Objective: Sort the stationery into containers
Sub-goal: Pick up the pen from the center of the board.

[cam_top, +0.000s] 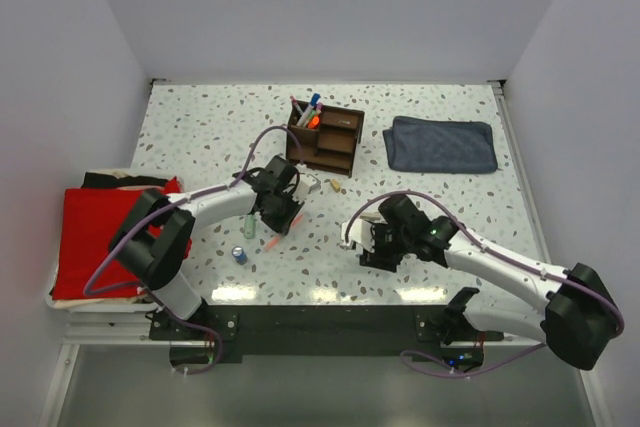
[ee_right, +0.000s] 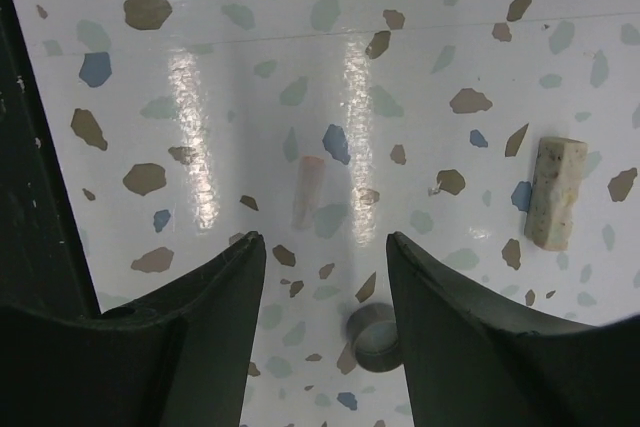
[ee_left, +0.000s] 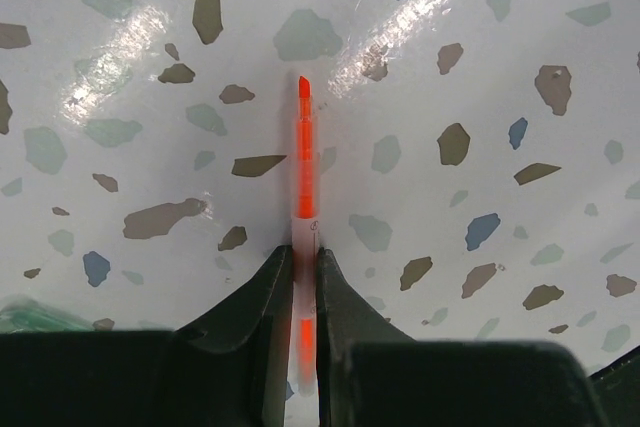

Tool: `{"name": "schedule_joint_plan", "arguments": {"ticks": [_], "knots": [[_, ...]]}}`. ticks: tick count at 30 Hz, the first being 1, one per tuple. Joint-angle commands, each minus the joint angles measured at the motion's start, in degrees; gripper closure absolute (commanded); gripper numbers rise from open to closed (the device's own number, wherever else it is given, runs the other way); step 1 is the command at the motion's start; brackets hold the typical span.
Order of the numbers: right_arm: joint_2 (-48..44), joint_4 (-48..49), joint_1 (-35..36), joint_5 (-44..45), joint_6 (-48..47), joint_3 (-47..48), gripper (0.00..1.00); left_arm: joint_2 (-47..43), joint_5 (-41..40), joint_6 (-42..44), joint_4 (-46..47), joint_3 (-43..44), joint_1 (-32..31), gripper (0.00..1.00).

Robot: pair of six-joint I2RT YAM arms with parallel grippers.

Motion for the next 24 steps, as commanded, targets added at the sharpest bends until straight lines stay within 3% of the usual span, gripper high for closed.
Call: {"name": "schedule_joint_plan", "arguments": {"ticks": [1,24], "knots": [[1.6,5.8,0.6,3.5,2.9,-0.1,0.46,0.0,3.1,1.1,1.4,-0.1,0.0,1.0],[10.0,9.8,3.3,2.3,1.6,-0.9,0.48,-0.7,4.5,1.1,1.3,-0.4,2.5,1.0]]}}
